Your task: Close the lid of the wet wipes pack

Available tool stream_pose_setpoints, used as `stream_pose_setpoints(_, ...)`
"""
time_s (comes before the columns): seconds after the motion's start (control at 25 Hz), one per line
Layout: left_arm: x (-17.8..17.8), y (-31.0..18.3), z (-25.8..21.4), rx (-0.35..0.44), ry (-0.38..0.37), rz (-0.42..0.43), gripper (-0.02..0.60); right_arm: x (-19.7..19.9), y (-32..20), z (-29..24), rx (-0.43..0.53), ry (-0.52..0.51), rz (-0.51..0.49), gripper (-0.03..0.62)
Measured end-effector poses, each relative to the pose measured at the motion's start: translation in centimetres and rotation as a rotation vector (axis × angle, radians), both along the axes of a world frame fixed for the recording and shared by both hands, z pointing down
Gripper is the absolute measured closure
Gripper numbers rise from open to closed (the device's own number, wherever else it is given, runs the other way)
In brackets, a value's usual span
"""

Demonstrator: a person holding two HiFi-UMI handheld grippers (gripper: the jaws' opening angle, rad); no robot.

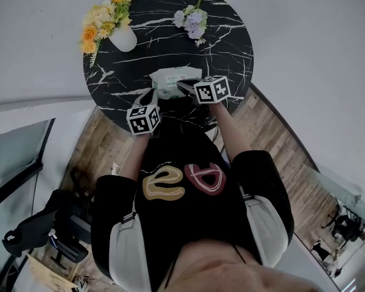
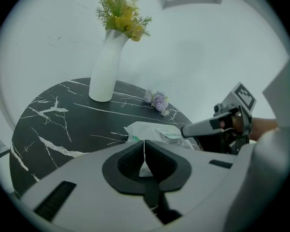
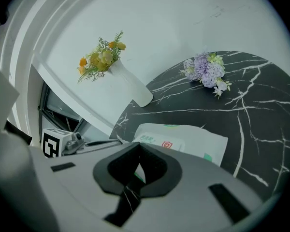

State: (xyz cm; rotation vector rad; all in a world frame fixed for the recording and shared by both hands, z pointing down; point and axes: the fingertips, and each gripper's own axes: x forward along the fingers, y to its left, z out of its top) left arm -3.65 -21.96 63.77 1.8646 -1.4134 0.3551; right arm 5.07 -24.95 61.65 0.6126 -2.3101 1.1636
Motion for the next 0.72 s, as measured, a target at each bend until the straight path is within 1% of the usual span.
stream_pose_setpoints(0.2, 0.4, 0.1, -0.3, 0.01, 0.004, 0.012, 0.563, -0.2, 0.3, 0.4, 0.004, 0.004, 0.012, 0.582)
stream_pose_setpoints(0.36, 0.6, 0.1, -0.2, 0.014, 0.006, 0.023, 0.562, -0.1, 0.5, 0.9, 0.02, 0.044, 0.009, 0.582)
stream_pose_setpoints(0.72, 0.8, 0.4, 0.1, 0.009, 0.014, 0.028, 0.562, -0.2, 0.9, 1.9, 0.033, 0.094, 0.009, 0.582)
